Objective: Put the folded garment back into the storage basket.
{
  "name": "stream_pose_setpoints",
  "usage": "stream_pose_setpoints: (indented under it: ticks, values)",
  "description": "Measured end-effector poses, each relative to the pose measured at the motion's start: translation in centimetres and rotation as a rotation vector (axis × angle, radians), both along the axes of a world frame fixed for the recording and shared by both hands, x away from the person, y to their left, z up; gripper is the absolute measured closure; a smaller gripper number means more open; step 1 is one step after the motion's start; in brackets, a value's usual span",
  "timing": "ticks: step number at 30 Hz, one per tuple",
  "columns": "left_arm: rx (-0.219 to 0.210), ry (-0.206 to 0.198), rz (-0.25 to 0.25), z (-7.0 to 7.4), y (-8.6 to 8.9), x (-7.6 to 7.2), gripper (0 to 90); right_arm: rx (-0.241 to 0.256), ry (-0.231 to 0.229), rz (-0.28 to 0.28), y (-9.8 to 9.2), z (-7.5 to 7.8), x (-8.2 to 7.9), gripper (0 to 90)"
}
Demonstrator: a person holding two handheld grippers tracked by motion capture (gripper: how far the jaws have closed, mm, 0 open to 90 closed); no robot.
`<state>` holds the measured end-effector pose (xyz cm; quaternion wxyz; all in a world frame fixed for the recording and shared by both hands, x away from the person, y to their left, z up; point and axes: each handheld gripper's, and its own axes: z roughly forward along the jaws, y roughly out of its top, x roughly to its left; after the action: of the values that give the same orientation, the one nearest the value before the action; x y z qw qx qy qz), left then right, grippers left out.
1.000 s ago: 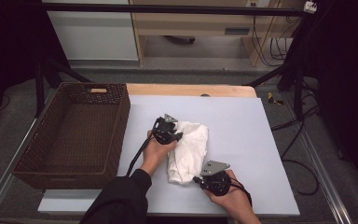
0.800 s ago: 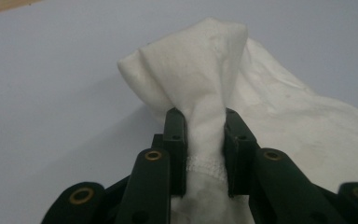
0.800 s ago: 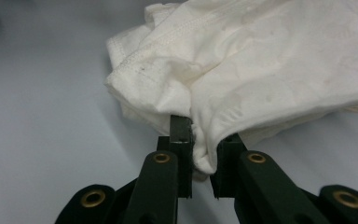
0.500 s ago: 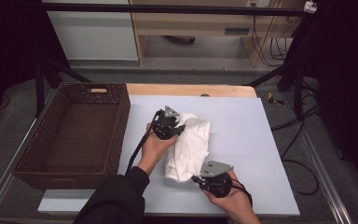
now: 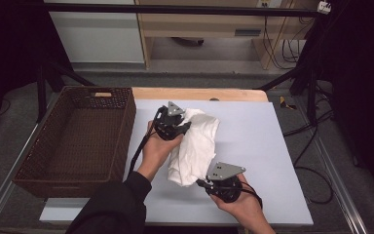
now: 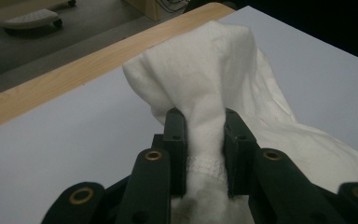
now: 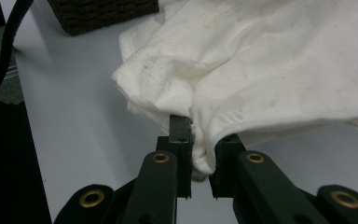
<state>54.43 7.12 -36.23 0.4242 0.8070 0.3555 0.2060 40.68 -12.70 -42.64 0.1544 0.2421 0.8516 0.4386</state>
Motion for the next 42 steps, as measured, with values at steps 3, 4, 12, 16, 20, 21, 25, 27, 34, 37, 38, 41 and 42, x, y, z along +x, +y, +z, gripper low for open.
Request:
stream_pose_setpoints:
  ticks: [3,4,12,16,20,21,25,27,34,37,38,41,42]
  values:
    - [0.002,-0.01,0.003,0.7,0.3,-0.2,74.5,0.0,-0.005,0.009,0.2,0.5,0.1,82.0]
    - [0.003,-0.011,0.005,0.9,0.4,-0.2,74.5,0.0,-0.007,0.011,0.2,0.6,0.1,82.0]
    - [-0.008,-0.008,0.024,2.3,1.4,0.0,74.5,0.003,-0.018,0.014,0.8,1.8,0.5,82.0]
    - [-0.009,-0.012,0.033,2.8,1.8,-0.1,74.5,0.002,-0.029,0.018,1.2,2.3,0.5,82.0]
    - [-0.008,-0.017,0.037,3.2,2.1,-0.1,74.4,0.002,-0.036,0.015,1.3,2.7,0.6,82.0]
    - [-0.012,-0.019,0.039,3.3,2.2,-0.1,74.4,0.002,-0.036,0.016,1.4,2.7,0.6,82.0]
    - [-0.006,-0.021,0.039,3.3,2.2,-0.1,74.4,-0.001,-0.039,0.019,1.5,2.9,0.6,82.0]
    - [-0.004,-0.022,0.038,3.3,2.2,-0.1,74.4,-0.002,-0.038,0.021,1.6,2.9,0.6,82.0]
    - [-0.001,-0.024,0.036,3.4,2.2,-0.2,74.4,-0.002,-0.037,0.024,1.7,2.9,0.6,82.0]
    - [-0.002,-0.024,0.037,3.4,2.2,-0.2,74.4,-0.003,-0.039,0.025,1.7,2.8,0.6,81.9]
    - [0.0,-0.025,0.037,3.5,2.2,-0.2,74.4,-0.004,-0.039,0.024,1.7,2.8,0.6,81.9]
    - [0.006,-0.027,0.034,3.6,2.2,-0.2,74.3,-0.002,-0.038,0.024,1.7,2.8,0.6,81.9]
    - [0.006,-0.028,0.034,3.6,2.2,-0.2,74.4,-0.002,-0.038,0.025,1.8,2.9,0.6,81.9]
